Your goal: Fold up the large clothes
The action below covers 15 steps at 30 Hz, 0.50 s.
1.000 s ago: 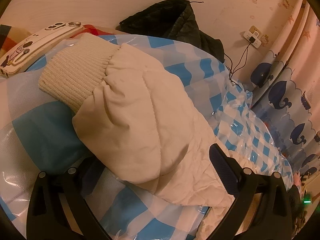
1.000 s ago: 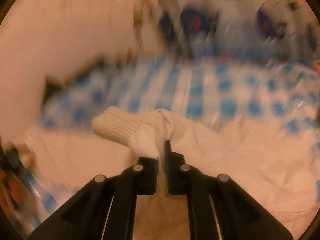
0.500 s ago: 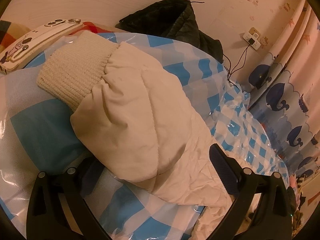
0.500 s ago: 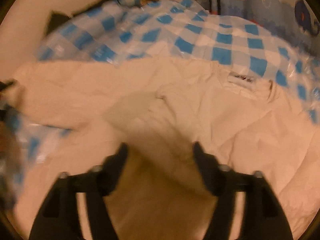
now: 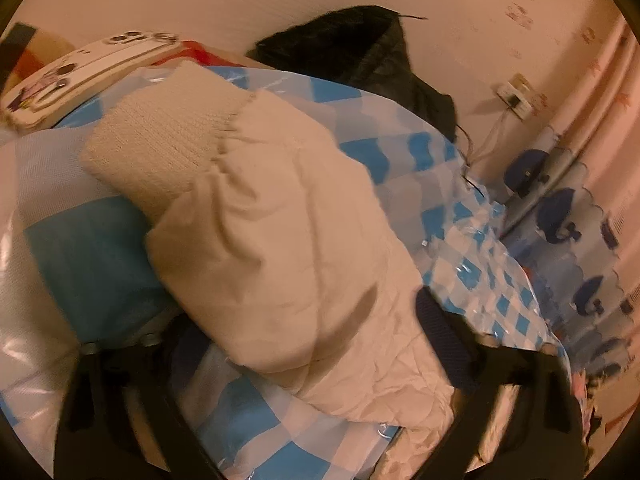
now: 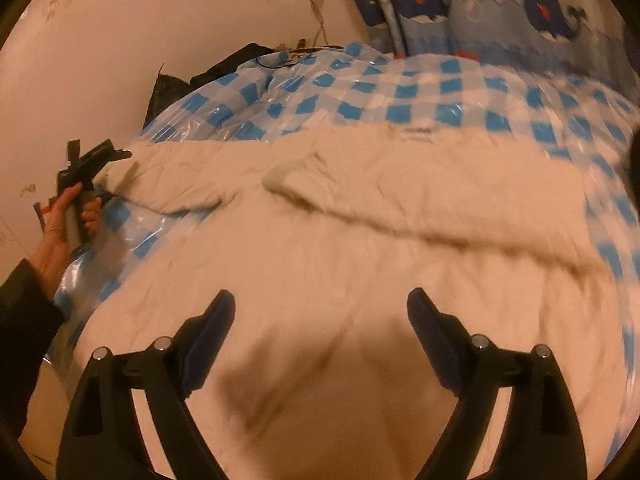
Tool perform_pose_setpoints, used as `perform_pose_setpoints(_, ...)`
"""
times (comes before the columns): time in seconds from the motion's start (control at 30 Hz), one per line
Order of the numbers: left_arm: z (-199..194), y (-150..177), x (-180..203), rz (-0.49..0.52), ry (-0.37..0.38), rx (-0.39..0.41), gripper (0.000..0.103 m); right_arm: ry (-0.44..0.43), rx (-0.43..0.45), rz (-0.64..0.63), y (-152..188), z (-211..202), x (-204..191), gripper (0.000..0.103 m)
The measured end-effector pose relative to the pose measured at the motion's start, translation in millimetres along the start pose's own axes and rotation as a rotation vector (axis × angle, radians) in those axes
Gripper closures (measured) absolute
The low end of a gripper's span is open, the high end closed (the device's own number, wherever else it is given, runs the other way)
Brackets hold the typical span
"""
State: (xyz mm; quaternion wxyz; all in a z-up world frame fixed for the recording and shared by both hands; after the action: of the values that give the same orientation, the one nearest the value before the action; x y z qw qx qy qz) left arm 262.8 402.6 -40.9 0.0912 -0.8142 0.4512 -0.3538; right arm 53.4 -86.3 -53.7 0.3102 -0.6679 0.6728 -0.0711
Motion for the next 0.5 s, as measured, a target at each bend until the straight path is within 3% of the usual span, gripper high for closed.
perform_pose_setpoints(0.07,1.8,-0.6,-9.0,-0.053,0.018,-0.009,0.07,-0.015,0.018,0.041,11.4,-8.9,5.9,0.018)
perform_pose_setpoints(0.13,3.4,-2.1,-18.0,-0.101,0.066,-0.016,0.082,-0.027,0.046,0.061,15.7,-16.8,10.4,0.018)
perform_pose_setpoints(0.3,-1.2,-1.4,-17.4,-0.116,0.074,-0.008,0.087,-0.02,0.099,0.1,9.9,-32.0,29.4,0.018)
perform_pose_setpoints(0.4,-8.5,-1.9,-14.0,-0.124,0.0,0.01,0.083,-0.017,0.125,0.119,9.1,-42.3,41.5,0.018)
perform_pose_setpoints(0.5,-19.1,-2.6,-0.3,-0.059,-0.085,0.054,0.081,-0.021,0.139,0.145,9.1,-48.5,51.3,0.018)
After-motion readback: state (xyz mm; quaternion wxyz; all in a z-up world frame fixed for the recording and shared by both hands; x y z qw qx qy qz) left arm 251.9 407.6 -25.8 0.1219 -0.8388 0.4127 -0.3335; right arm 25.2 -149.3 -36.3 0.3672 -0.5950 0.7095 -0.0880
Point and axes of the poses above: each gripper's, at about its wrist camera, not at the fingertips, and z roughly the way its jaws point, x to its right, y to its underside, the point moved 8 cm from there along z, roughly the way its jaws point, and after that the axes turned 10 degrees about -x, right-handed, at the moved point
